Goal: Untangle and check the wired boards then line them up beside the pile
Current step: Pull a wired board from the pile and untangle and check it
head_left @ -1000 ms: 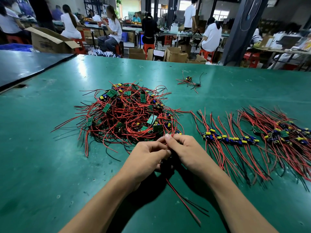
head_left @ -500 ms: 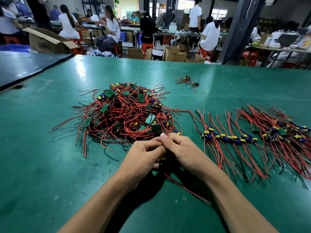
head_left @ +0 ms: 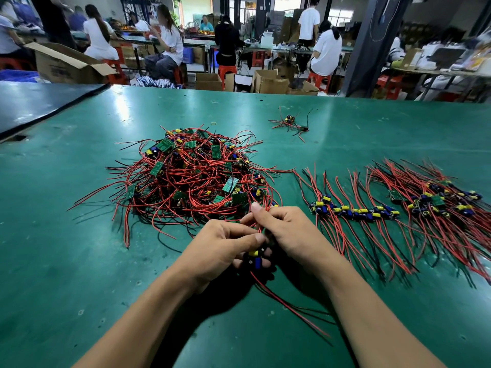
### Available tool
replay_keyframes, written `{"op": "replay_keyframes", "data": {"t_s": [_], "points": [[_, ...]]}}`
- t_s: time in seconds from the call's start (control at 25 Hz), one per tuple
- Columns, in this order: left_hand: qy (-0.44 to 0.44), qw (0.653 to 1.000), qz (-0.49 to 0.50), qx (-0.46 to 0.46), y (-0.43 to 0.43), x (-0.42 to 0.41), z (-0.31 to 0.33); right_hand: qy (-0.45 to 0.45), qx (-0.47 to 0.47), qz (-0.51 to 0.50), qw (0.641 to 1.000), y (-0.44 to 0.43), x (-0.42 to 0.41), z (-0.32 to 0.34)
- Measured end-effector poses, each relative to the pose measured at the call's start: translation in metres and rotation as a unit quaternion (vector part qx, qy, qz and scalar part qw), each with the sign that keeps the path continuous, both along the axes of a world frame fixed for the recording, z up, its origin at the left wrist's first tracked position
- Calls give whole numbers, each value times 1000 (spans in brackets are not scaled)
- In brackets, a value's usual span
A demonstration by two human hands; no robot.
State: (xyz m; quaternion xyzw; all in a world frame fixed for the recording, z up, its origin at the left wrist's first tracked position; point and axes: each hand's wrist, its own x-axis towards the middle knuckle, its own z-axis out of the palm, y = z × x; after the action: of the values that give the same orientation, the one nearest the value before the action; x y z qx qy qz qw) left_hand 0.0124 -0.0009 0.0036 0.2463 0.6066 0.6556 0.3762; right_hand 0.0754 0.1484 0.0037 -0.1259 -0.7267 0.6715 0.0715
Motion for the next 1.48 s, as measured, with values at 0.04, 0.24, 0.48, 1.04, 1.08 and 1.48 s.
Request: {"op": "replay_keyframes", "data": {"t_s": [0.04, 0.24, 0.48, 1.04, 1.08, 1.48], "points": [[0, 1000, -7, -1, 0, 0, 0, -1, 4, -23, 1000, 2, 0, 0], [-18, 1000, -24, 4, 2, 3, 4, 16, -72, -111, 991, 8, -4, 3], [-78, 996, -36, 31, 1, 4, 8, 113, -326, -53, 937, 4, -7, 8], [-5, 1000, -8, -1, 1, 6, 10, 51, -197, -134, 970, 12, -7, 10], [-5, 1000, -8, -2, 1, 5, 9, 43, -206, -127, 969, 13, -6, 10], [67, 997, 24, -24, 3, 7, 4, -17, -160, -119, 980, 20, -6, 9]]}}
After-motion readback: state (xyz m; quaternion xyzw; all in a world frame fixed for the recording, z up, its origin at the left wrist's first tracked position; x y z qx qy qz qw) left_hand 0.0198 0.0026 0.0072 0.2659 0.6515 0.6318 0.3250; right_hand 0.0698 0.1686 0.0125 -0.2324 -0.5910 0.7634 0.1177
